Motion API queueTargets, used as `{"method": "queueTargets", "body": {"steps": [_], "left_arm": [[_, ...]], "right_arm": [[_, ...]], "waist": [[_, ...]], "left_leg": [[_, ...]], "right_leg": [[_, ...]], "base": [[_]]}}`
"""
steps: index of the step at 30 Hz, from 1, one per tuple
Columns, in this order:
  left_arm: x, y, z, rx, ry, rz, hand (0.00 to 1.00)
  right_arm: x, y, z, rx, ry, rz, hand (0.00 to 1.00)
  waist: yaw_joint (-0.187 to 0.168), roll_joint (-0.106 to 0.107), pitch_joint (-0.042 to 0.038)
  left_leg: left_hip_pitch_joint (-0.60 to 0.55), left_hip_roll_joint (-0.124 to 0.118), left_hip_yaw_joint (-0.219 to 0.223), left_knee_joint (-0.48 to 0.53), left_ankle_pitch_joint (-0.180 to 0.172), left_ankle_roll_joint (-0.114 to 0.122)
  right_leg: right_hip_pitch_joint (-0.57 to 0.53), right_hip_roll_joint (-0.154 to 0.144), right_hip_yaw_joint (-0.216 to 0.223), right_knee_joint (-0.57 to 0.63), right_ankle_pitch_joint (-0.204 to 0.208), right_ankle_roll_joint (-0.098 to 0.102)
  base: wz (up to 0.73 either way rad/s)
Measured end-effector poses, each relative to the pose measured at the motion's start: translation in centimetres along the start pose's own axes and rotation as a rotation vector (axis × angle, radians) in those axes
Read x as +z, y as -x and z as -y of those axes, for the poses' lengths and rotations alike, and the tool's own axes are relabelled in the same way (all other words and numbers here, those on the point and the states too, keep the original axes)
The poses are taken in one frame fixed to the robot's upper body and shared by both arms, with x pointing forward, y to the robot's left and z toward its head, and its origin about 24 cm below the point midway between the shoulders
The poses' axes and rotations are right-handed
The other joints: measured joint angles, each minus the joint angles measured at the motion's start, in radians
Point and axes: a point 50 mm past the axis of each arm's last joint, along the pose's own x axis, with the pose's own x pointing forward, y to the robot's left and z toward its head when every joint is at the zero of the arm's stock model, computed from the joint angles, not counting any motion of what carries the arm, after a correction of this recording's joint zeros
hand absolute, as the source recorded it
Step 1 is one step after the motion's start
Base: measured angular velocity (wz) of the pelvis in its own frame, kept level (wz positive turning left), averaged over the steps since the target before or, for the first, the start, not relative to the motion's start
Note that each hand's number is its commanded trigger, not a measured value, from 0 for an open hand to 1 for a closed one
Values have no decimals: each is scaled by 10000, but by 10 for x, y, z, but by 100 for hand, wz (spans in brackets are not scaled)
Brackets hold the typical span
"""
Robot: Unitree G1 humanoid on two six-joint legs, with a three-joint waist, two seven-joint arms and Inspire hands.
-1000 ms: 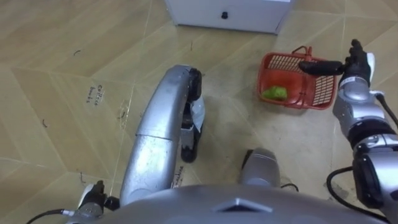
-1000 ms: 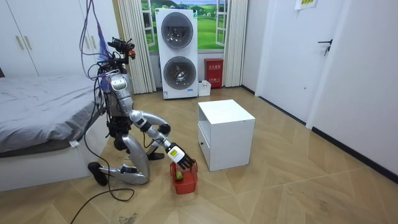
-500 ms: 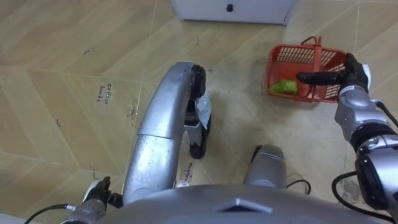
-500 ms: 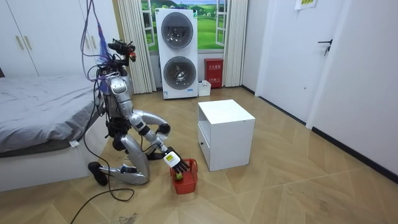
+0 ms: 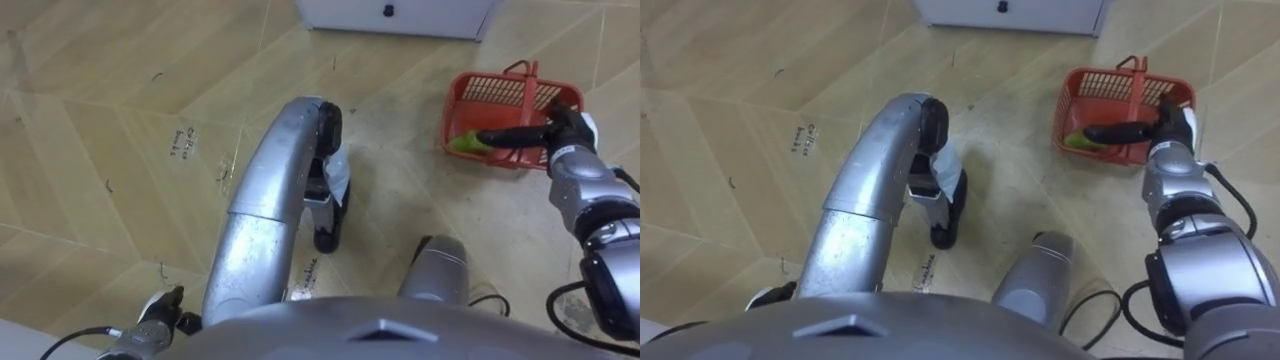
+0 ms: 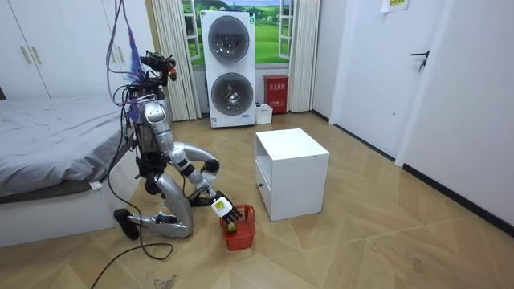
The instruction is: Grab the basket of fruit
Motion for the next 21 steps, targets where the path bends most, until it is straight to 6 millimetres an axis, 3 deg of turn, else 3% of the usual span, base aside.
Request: {"method": "queueTargets", "body": {"steps": [8, 21], "left_arm": [[-1, 0, 0, -19, 129, -20, 0], [3, 0, 3, -212, 349, 65, 0]], "right_arm": [[2, -1, 9, -28, 39, 33, 100], [-4, 0, 6, 123, -2, -217, 100]], "waist": [[266, 94, 12], [282, 14, 60]], "left_leg": [[-1, 11, 15, -70, 53, -70], [90, 11, -29, -20, 149, -18]], "right_leg": [[-55, -9, 12, 25, 0, 0], [130, 24, -67, 102, -8, 11]], "base": [[0], [0]]}}
